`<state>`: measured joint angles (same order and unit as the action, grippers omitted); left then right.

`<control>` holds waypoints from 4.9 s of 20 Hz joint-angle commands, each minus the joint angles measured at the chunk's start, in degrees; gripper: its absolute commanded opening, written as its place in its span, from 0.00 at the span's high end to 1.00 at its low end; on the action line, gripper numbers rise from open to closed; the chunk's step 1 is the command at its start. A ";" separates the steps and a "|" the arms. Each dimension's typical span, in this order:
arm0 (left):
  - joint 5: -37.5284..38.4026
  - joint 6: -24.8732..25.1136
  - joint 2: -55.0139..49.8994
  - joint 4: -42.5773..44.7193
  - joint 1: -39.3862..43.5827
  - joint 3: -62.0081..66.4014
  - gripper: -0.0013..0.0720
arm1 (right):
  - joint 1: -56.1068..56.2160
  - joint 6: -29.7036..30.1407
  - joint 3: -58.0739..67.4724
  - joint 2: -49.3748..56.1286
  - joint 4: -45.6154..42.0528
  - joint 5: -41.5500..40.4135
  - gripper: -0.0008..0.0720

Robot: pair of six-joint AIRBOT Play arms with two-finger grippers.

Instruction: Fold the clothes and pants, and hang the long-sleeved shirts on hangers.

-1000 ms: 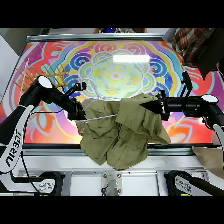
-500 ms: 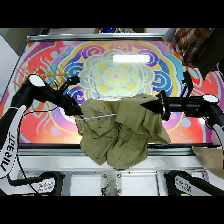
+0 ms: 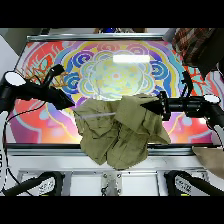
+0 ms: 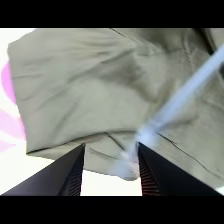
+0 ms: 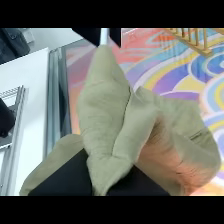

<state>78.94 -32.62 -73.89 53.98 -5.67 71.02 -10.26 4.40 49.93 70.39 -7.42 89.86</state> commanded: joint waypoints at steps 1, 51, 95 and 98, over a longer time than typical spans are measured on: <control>-4.44 -4.55 3.96 -0.11 -3.32 0.04 0.54 | -0.02 -1.66 0.04 -0.98 0.37 -0.48 0.98; -36.81 -65.75 15.41 28.39 23.10 -27.98 0.96 | -0.37 -19.63 0.15 -18.58 7.26 -15.08 0.98; -28.50 -57.72 8.33 28.65 16.15 -5.79 0.97 | -0.37 -32.96 0.15 -25.73 -8.59 -19.80 0.98; -28.48 -57.72 14.84 29.05 16.15 -5.79 0.97 | -0.37 -32.96 0.15 -25.73 -8.98 -21.86 0.98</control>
<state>51.42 -90.41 -64.20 82.94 10.50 65.17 -10.61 -28.23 50.04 44.71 -14.92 69.80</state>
